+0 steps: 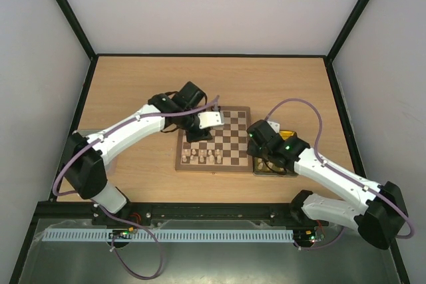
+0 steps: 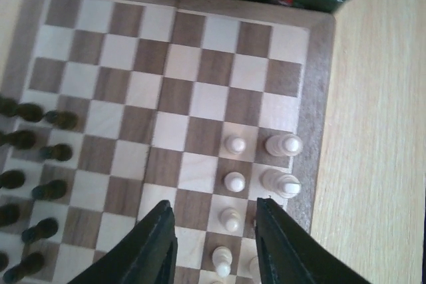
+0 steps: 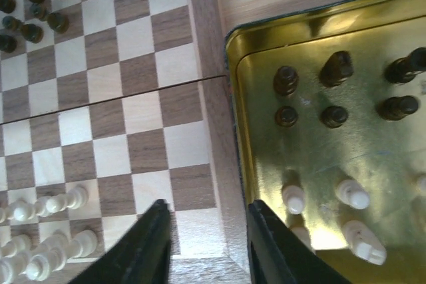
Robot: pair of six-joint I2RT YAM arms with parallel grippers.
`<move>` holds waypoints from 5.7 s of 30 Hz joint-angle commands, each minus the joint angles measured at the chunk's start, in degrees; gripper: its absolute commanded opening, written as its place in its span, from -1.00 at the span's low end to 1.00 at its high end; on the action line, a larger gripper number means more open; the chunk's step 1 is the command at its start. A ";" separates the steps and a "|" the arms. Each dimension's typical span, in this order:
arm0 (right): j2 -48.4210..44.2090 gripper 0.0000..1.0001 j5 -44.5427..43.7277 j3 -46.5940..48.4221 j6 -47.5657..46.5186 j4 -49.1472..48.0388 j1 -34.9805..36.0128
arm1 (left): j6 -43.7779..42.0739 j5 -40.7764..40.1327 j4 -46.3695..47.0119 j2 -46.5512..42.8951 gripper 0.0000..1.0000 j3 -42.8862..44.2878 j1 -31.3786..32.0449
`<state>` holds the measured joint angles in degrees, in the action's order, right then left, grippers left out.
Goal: Set up the chess pieces on the board
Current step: Adjust the chess piece on the chessboard.
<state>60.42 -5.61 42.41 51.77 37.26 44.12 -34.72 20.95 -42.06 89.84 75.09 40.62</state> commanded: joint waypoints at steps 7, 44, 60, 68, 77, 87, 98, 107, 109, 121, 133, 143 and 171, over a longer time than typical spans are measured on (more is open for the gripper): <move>-4.23 -0.31 -2.42 -2.83 -1.61 2.13 -9.80 | -1.20 -6.22 -3.30 0.99 -0.34 -3.70 7.53; -2.59 -0.32 -1.23 -1.21 -4.57 2.10 -13.00 | -1.06 -7.70 -0.50 6.83 -0.51 -5.57 10.84; -2.69 -0.31 -0.95 -1.19 -4.75 2.01 -13.27 | -1.13 -7.18 -1.37 6.64 -0.55 -6.67 11.50; -2.77 -0.31 -0.77 -1.27 -4.75 1.73 -13.35 | -1.04 -7.20 -0.66 6.57 -0.56 -7.06 11.53; -2.70 -0.31 -0.59 -1.40 -4.76 1.55 -13.38 | -0.74 -6.98 0.37 6.40 -0.59 -6.90 11.59; -2.92 -0.31 -0.03 -1.46 -4.79 1.56 -13.36 | -0.78 -7.57 0.73 6.73 -0.46 -6.80 11.59; -2.86 -0.31 0.06 -1.11 -4.97 1.92 -13.36 | -1.26 -8.55 1.36 7.71 -0.52 -7.20 11.66; -2.77 -0.31 0.07 -1.09 -5.16 1.79 -13.36 | -1.38 -8.25 1.32 7.46 -0.65 -6.71 11.63; -2.77 -0.31 0.06 -1.10 -5.14 1.81 -13.36 | -1.40 -8.27 1.35 7.54 -0.66 -6.71 11.59; -2.81 -0.31 -0.36 -1.17 -5.19 1.75 -13.45 | -1.62 -8.87 0.93 6.55 -0.74 -7.79 11.59; -1.60 -0.29 -2.14 -0.91 -4.70 2.27 -15.08 | -1.51 -9.45 1.35 5.72 -0.76 -8.88 11.43; -0.78 -0.28 -1.18 -1.01 -5.43 1.88 -17.65 | -1.56 -9.33 1.50 4.25 -0.77 -10.17 10.69; 2.43 -0.29 2.79 -1.08 -7.84 1.36 -25.52 | -1.66 -9.04 1.46 3.54 -0.85 -9.99 10.18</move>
<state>62.61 -2.90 40.36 44.95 38.33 19.16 -35.83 12.43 -38.35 94.56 65.65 51.29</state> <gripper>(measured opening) 0.355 0.115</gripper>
